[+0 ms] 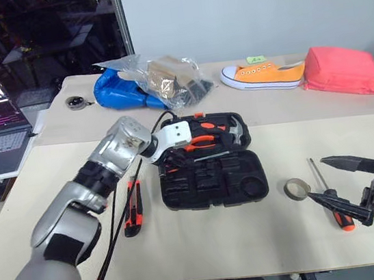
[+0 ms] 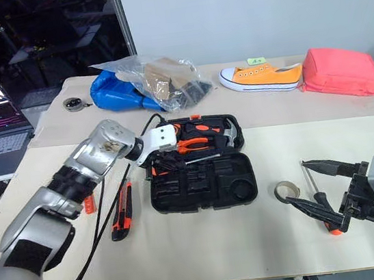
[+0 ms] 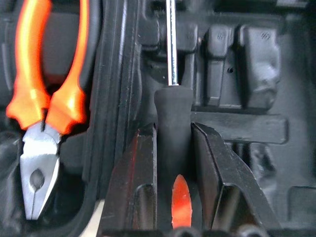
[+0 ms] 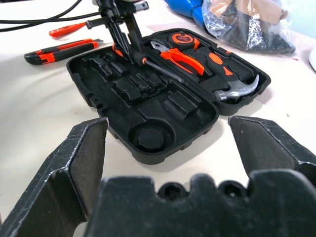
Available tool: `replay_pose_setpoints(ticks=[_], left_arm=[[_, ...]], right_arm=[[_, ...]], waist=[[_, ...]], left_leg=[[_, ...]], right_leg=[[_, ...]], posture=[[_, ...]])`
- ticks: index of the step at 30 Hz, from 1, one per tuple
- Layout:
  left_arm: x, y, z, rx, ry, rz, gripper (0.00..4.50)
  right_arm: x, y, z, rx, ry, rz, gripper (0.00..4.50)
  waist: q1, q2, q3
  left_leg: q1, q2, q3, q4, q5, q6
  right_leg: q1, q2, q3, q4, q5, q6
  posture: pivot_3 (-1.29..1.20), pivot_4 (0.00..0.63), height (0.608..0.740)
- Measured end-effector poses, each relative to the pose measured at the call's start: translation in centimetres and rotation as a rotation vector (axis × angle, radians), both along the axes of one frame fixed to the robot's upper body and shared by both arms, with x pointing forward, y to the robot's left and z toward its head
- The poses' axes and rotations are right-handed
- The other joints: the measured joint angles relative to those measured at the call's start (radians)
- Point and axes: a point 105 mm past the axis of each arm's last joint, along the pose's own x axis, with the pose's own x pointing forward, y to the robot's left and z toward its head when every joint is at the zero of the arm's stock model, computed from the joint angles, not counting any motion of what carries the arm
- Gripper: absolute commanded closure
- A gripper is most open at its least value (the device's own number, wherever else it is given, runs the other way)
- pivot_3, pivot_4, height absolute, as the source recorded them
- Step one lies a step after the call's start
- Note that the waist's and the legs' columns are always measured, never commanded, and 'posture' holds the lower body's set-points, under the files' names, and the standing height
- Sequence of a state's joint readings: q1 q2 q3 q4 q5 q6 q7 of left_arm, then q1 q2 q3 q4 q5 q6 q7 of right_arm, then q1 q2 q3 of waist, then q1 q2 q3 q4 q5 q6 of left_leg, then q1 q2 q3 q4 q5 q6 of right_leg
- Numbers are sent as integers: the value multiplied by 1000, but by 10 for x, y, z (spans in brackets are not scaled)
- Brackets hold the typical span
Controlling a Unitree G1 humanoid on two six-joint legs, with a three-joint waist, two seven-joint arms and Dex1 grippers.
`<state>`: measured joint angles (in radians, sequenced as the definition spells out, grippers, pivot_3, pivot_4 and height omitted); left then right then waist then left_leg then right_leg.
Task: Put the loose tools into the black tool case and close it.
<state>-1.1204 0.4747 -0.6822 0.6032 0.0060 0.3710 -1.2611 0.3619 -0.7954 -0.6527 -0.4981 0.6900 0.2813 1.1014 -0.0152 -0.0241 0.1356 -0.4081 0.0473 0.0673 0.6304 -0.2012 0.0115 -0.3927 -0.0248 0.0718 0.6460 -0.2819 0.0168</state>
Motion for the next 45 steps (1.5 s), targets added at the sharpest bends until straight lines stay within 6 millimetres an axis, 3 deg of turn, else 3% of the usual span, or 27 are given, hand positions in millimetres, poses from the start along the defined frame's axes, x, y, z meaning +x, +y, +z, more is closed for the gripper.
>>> replay_pose_setpoints(ticks=[8, 10, 14, 17, 20, 23, 26, 29, 32, 36, 40, 45], left_arm=[[13, 2, -7, 100, -56, -53, 3861], [16, 2, -7, 112, -71, -57, 2889], [18, 7, -1, 82, -85, -48, 1737], [14, 18, 16, -1, -98, -23, 1737], [-1, 26, 42, -215, -93, 27, 1737], [-14, 29, 42, -367, -64, 128, 2431], [-27, 26, 13, -546, -30, 304, 3551], [-27, 10, -8, -656, -28, 456, 4440], [-16, -7, -3, -758, -122, 572, 4440], [-3, -15, -2, -786, -181, 674, 4440], [2, -19, -26, -687, -159, 734, 4440], [-1, -22, -35, -595, -186, 688, 4440]], right_arm=[[-2, 1, 6, -8, -16, -16, 0], [-3, 2, 7, -3, -18, -15, 0], [-3, 5, 9, 6, -18, -9, 0], [-3, 7, 10, 10, -23, -2, 0], [-1, 9, 10, 22, -29, -14, 0], [0, 13, 8, 43, -32, -17, 0], [2, 17, 4, 81, -33, -38, 0], [3, 21, 3, 95, -36, -44, 0], [4, 21, 4, 92, -48, -65, 0], [5, 20, 1, 84, -41, -83, 0], [4, 19, 0, 83, -31, -90, 0], [1, 16, -5, 76, -4, -106, 0]], waist=[[-3, 0, 0], [-3, 0, 0], [1, 1, 0], [-5, 4, -1], [-9, 6, -2], [0, 6, -2], [7, 8, -3], [24, 7, -3], [29, 7, -3], [19, 7, -3], [8, 9, -5], [4, 13, -10]], left_leg=[[2, -1, -6, 2, 0, 0], [3, -1, -7, 3, 0, 0], [3, -2, -8, 4, 1, -1], [2, -1, -9, 3, 1, 0], [2, 0, -12, 3, 1, -1], [1, -1, -13, 3, 1, -1], [1, 0, -15, 4, 1, 0], [-1, -2, -16, 9, 1, 0], [1, -5, -16, 9, 2, 1], [2, -5, -16, 9, 2, 1], [2, -5, -16, 9, 2, 1], [3, -5, -16, 9, 2, 1]], right_leg=[[4, 0, 1, 1, -4, 6], [4, 1, 1, 2, -4, 7], [4, 1, 0, 3, -3, 7], [4, 2, 1, 3, -3, 6], [4, 2, 1, 3, 0, 0], [4, 2, 1, 3, -1, 0], [5, -1, 1, 4, -1, 1], [6, -1, 0, 4, 0, 3], [8, -2, 2, 2, 2, 6], [8, 0, 4, 2, 2, 6], [8, 1, 4, 3, 2, 6], [10, 1, 4, 2, 2, 6]], posture=[[0, 150, 740], [0, 150, 740], [0, 150, 740], [0, 150, 740], [0, 150, 740], [0, 150, 740], [0, 150, 740], [0, 150, 740], [0, 150, 740], [0, 150, 740], [0, 150, 740], [0, 150, 740]])
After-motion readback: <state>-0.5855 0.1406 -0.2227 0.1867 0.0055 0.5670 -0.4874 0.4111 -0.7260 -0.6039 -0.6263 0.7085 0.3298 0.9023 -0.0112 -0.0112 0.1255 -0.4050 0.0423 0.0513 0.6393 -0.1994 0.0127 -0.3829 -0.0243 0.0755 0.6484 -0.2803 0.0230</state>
